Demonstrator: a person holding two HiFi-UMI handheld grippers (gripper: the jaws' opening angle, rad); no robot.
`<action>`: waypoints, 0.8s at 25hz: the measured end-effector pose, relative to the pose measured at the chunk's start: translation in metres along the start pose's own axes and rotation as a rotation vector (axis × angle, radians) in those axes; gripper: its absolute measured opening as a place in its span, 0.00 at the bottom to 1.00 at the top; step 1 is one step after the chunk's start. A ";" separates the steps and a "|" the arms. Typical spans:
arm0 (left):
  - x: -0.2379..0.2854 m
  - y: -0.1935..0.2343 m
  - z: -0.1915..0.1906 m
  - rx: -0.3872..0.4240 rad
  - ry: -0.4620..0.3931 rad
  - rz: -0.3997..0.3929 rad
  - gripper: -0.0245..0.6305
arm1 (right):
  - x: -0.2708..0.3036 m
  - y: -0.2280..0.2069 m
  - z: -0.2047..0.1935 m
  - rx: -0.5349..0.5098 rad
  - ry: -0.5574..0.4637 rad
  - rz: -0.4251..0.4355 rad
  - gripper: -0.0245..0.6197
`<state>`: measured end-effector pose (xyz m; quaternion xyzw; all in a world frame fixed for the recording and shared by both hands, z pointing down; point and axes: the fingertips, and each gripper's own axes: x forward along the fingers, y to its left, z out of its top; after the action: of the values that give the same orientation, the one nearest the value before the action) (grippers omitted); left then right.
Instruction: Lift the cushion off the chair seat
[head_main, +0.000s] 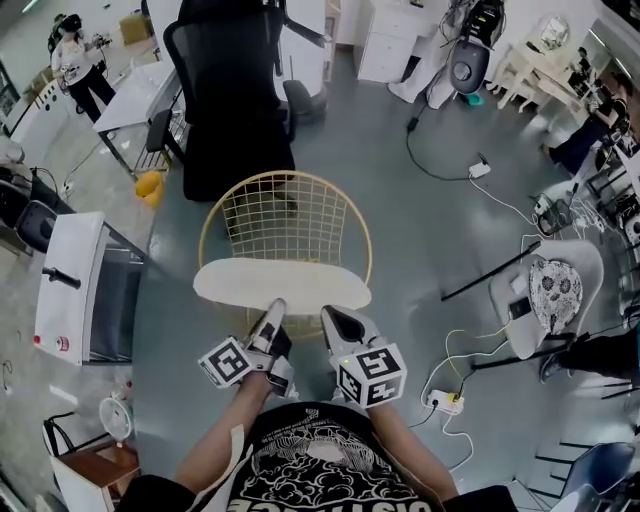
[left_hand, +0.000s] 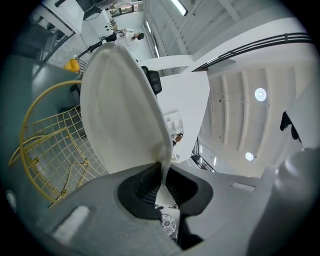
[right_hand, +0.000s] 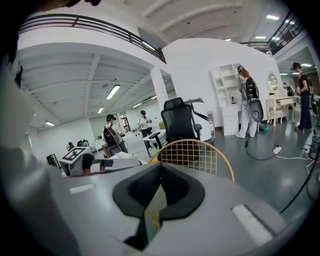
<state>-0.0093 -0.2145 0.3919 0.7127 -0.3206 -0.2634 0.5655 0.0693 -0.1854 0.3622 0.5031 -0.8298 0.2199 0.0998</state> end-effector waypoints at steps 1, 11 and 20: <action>0.001 -0.006 -0.002 0.013 -0.008 0.000 0.08 | -0.002 -0.001 0.004 -0.006 -0.007 0.009 0.04; 0.012 -0.036 -0.019 0.144 -0.024 0.008 0.08 | -0.020 -0.013 0.028 -0.064 -0.059 0.046 0.04; 0.012 -0.041 -0.020 0.135 -0.055 0.011 0.08 | -0.025 -0.015 0.030 -0.065 -0.062 0.052 0.04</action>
<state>0.0194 -0.2044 0.3560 0.7398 -0.3570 -0.2576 0.5088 0.0955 -0.1856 0.3301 0.4845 -0.8519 0.1797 0.0847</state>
